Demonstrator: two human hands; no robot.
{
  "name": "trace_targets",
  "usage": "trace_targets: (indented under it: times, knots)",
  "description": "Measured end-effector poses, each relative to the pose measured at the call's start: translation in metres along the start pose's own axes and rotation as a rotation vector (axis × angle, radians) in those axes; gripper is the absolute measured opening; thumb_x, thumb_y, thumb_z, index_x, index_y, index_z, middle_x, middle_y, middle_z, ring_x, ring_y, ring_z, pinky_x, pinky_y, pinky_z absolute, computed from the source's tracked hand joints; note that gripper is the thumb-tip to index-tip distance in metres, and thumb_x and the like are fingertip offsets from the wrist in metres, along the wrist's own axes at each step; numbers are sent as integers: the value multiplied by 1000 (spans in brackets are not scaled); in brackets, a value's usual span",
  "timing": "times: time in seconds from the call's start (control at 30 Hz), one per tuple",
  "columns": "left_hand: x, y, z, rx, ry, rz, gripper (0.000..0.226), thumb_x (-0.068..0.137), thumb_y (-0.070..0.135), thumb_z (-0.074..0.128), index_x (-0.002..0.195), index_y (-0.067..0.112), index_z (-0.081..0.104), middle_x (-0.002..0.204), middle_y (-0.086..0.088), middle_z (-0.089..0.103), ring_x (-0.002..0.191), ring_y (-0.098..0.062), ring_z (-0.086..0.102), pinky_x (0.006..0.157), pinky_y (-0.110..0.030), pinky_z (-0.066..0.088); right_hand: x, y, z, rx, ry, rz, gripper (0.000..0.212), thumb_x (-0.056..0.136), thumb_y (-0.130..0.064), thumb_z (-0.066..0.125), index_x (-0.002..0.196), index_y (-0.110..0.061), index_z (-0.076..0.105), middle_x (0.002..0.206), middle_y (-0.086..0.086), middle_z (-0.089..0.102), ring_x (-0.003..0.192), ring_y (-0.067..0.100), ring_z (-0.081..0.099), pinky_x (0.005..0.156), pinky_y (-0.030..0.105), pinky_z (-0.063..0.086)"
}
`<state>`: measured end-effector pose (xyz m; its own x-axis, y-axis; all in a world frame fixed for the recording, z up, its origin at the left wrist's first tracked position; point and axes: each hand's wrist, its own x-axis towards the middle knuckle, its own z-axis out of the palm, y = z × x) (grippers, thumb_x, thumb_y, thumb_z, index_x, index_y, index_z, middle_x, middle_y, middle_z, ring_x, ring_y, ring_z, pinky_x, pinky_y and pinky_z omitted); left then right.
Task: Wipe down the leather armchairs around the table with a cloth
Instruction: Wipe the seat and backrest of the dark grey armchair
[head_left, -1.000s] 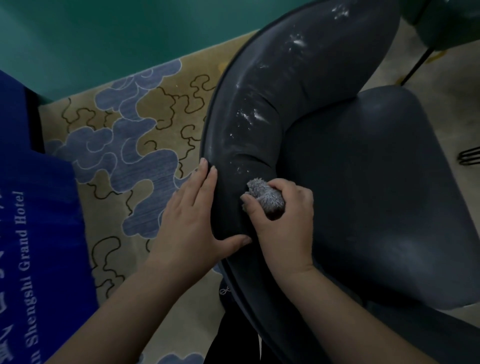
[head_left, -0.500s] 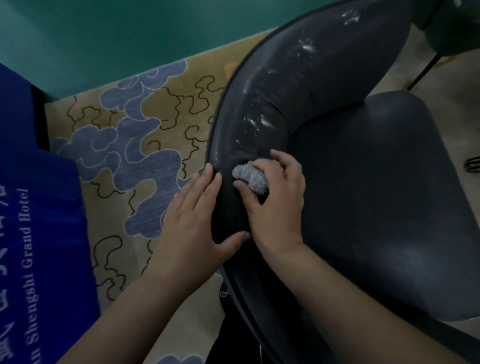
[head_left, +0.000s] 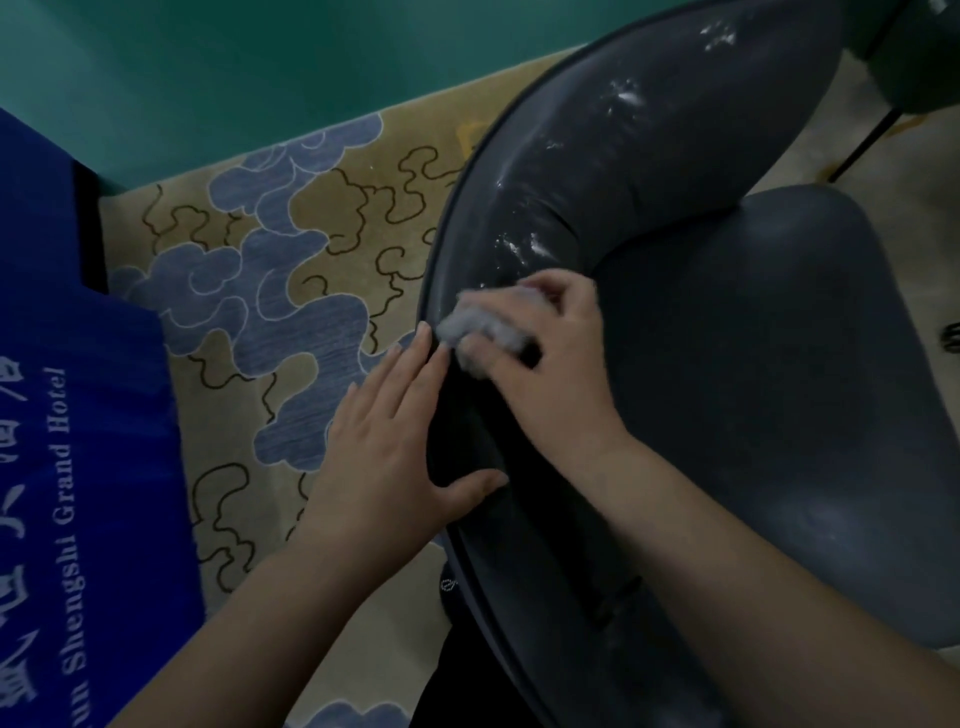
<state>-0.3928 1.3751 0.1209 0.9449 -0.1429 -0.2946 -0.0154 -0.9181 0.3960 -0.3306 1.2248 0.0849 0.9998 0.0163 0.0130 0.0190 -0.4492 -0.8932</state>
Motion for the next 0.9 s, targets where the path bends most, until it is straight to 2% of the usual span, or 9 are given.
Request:
trace_targets:
  times: [0.07,0.23,0.37,0.5,0.6,0.67,0.77,0.83,0.9]
  knots:
    - [2,0,-2,11,-17,2,110,63,75,52,152,30,4,154,20,-12,146,-6,-3,119,-45,13,-2,7,4,-74,-31,-55,33,77,-39,71,110,-44,67,115,-6,37,111,16,39,102,31,36]
    - [4,3,-5,14,-38,-19,113,62,74,55,152,32,1,152,23,-17,145,-3,-7,121,-38,6,-11,36,-12,109,3,121,36,82,-20,73,109,-43,67,111,-3,43,111,13,47,103,21,38]
    - [5,4,-8,28,-46,-29,113,62,74,54,152,34,-1,155,22,-16,144,-2,-11,121,-38,6,-8,31,-17,148,48,219,30,80,-20,74,106,-35,70,109,-2,45,106,3,50,95,7,37]
    - [6,6,-10,44,-54,-32,113,62,73,55,152,32,-2,155,21,-16,144,-2,-12,120,-35,3,-3,15,-6,130,50,181,26,72,-40,76,98,-39,70,110,-13,42,110,10,48,97,18,40]
    - [7,7,-11,61,-59,-34,114,64,73,58,152,32,-2,153,23,-17,143,-1,-11,120,-35,3,-3,26,-4,118,36,171,18,73,-34,78,89,-37,69,106,-10,45,107,13,50,97,27,44]
    - [8,7,-12,73,-64,-35,114,64,74,57,152,33,-3,153,23,-17,142,0,-13,120,-34,2,-6,39,-14,117,68,234,19,75,-27,78,81,-38,64,104,-7,47,103,11,54,93,21,45]
    - [7,7,-14,74,-65,-23,114,63,74,56,152,32,-1,156,20,-14,142,1,-13,120,-34,1,-12,44,-32,110,122,355,20,78,-21,77,78,-33,60,103,-2,48,94,6,55,77,1,37]
    - [10,8,-15,61,-55,-13,114,64,72,59,152,31,-1,155,21,-14,143,-1,-11,118,-30,-1,-6,31,-34,175,143,307,16,78,-22,76,84,-31,65,105,-1,50,91,-1,53,77,0,35]
    - [17,6,-18,60,-44,-2,114,66,69,62,152,30,-1,154,21,-14,143,-2,-11,115,-26,-4,5,12,-25,219,91,212,22,75,-26,78,96,-29,70,109,-4,48,97,-4,51,85,3,36]
